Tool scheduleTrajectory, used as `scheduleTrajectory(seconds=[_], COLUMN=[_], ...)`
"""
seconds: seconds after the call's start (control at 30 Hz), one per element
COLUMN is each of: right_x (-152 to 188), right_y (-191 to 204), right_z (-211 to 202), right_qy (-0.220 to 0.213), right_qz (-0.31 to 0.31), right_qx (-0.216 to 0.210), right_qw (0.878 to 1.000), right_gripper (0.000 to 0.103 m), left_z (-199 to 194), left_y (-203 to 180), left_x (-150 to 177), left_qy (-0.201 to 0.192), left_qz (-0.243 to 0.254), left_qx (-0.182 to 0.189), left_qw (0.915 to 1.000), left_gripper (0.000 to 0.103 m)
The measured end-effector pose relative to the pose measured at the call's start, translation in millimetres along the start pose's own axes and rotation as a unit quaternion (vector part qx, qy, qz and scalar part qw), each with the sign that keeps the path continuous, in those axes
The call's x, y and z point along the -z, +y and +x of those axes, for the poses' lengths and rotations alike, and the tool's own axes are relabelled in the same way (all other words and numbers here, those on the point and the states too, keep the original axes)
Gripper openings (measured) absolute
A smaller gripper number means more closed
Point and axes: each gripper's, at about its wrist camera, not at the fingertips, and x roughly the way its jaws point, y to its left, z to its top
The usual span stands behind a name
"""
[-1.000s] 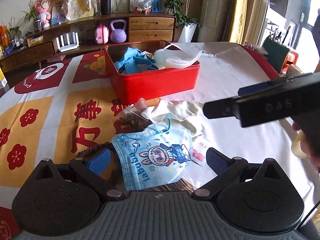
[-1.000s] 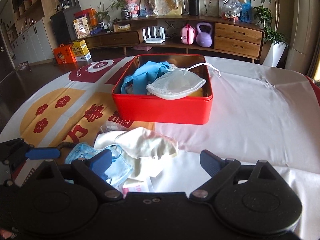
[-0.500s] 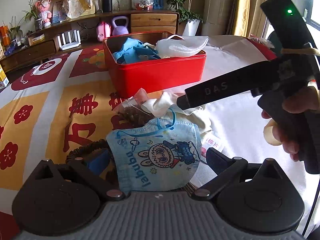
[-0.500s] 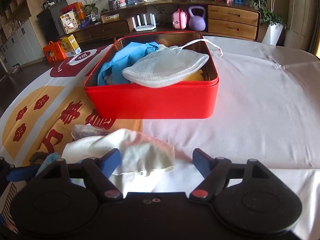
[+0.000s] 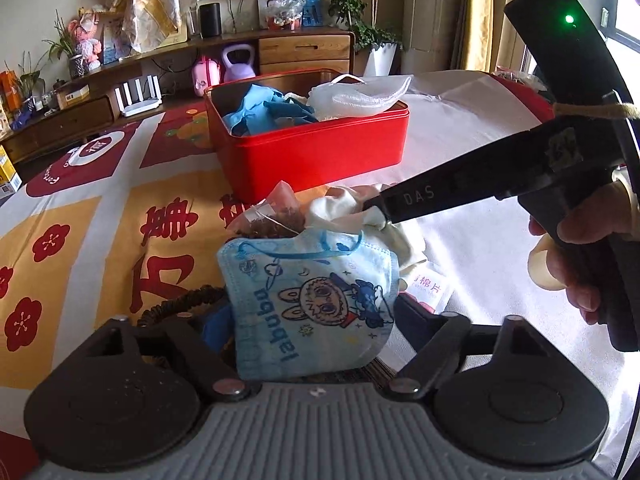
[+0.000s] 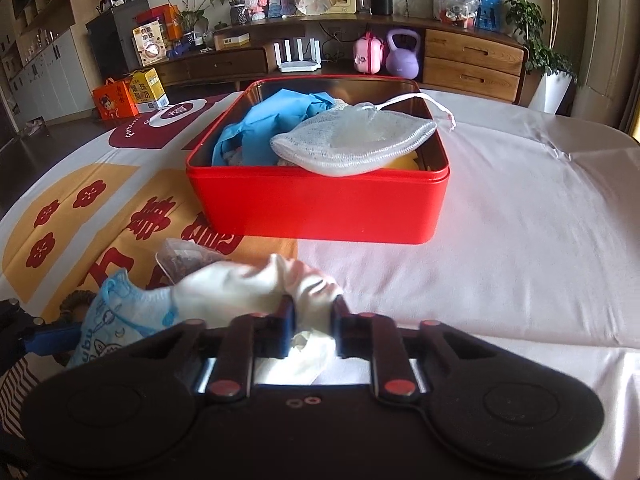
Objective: Organize soft objects
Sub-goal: 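Close the left gripper on the blue printed mask while the right gripper grasps the white cloth, then carry the mask with the left gripper to the tin while the right gripper carries the cloth there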
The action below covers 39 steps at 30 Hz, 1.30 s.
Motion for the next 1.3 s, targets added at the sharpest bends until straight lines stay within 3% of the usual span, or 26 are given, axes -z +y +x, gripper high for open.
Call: scheduleTrajectory(seconds=[0.23,0.7,1.3], right_x=[6,11,-17], right_y=[4,-10,-15], right_z=[-14,-69,-146], right_qy=[-0.019,-0.074,-0.151], right_qz=[-0.010,0.038,0.040], right_qx=[-0.005,-0.023,-0.021], right_qw=[1.000,0.996,0.988], right_gripper=[0.007,0.006,0.005], left_z=[-1,-23,-72], left_y=[-2,11,27], left_x=[1,-5,-42], left_qy=[0.006,-0.025,-0.067], left_qz=[0.007,-0.035,-0.065], left_qx=[0.004,0.042,0.072], left_qw=[0.9999,0.9982,0.9930], left_gripper=[0.053,0.023,0.020])
